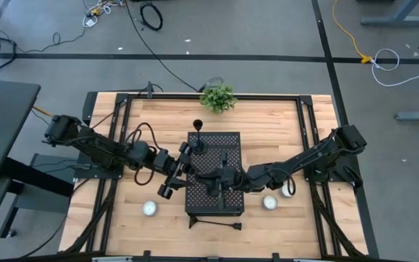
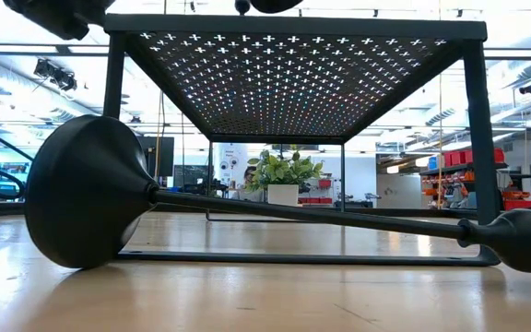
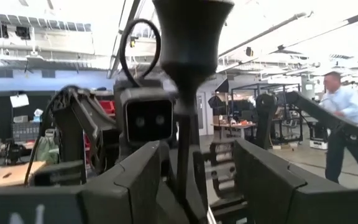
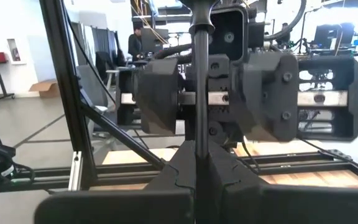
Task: Pick & Place candle stick holders
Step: Put the top black candle holder on the shelf aligned with the other black candle holder
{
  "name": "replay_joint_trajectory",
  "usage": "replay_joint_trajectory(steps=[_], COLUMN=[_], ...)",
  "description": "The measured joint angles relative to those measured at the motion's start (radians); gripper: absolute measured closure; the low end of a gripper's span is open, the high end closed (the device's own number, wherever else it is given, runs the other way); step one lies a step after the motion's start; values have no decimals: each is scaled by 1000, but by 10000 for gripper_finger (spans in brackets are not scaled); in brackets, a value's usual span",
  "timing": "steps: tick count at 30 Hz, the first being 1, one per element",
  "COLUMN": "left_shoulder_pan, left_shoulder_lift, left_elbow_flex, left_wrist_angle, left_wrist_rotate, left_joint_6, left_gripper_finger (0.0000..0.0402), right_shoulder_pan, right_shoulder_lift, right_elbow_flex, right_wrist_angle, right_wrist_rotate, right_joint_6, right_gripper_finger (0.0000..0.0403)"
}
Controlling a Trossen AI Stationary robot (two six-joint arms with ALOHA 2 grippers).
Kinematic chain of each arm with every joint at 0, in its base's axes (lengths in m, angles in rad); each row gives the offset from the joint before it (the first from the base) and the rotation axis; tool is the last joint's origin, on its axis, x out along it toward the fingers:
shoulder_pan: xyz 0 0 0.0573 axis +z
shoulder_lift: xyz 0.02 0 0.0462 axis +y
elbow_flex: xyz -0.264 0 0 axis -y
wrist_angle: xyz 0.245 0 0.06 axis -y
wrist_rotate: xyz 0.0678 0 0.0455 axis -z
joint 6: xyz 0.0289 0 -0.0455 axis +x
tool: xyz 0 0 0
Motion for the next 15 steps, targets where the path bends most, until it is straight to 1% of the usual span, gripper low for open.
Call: replay_joint_trajectory(steps=[4, 7, 10, 15], left_shoulder_pan=[0, 0, 0, 1], left_shoulder_lift=[-1, -1, -1, -1], left_elbow_flex=[0, 0, 0, 0], left_wrist_angle=[10, 11, 12, 16], left_wrist_rotate=[-3, -17, -21, -21], left_joint_6=[3, 11, 25, 26], left_gripper_finger=[199, 211, 235, 297], right_shoulder_pan=[0, 0, 0, 0], right_shoulder_lift=[0, 0, 0, 0], right_elbow_flex=[0, 0, 0, 0], right_wrist_angle=[-1, -1, -1, -1], right_wrist_rotate=[0, -1, -1, -1], right_joint_6=[0, 0, 0, 0], right_gripper_finger=[402, 402, 402, 402])
